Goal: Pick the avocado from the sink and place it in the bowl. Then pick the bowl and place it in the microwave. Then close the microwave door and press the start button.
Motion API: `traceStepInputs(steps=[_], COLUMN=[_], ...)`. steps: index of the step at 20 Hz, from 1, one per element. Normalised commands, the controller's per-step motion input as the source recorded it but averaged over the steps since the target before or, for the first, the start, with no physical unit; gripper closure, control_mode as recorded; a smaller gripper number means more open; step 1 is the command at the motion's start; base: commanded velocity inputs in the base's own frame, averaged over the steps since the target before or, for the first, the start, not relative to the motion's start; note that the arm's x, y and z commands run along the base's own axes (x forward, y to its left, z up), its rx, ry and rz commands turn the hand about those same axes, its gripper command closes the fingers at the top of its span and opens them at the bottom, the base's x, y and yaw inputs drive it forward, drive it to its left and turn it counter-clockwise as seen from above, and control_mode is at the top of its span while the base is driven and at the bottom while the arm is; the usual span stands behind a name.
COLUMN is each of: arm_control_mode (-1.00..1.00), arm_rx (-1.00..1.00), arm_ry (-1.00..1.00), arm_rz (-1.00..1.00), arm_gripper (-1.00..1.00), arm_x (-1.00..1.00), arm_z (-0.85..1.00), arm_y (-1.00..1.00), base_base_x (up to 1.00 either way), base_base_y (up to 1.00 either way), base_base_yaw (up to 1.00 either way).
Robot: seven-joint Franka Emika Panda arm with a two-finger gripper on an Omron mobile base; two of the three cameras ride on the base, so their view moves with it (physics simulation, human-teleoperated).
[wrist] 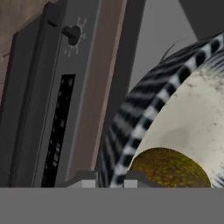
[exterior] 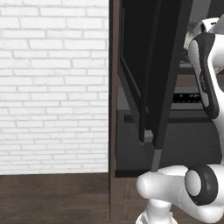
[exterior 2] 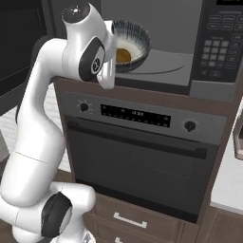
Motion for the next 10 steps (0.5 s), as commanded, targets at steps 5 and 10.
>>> traceStepInputs(steps=[5, 10], arm_control_mode=[-1.0, -1.0], arm_rx=[0.0, -0.02], arm_ry=[0.0, 0.01], arm_rz=[0.09, 0.05], arm_gripper=[1.0, 1.0], arm_x=[0.41, 0.39], arm_z=[-0.02, -0.1], arm_y=[-0.05, -0.01], base_base_x=[0.0, 0.0], base_base_y=[0.0, 0.0], base_base_yaw=[0.0, 0.0])
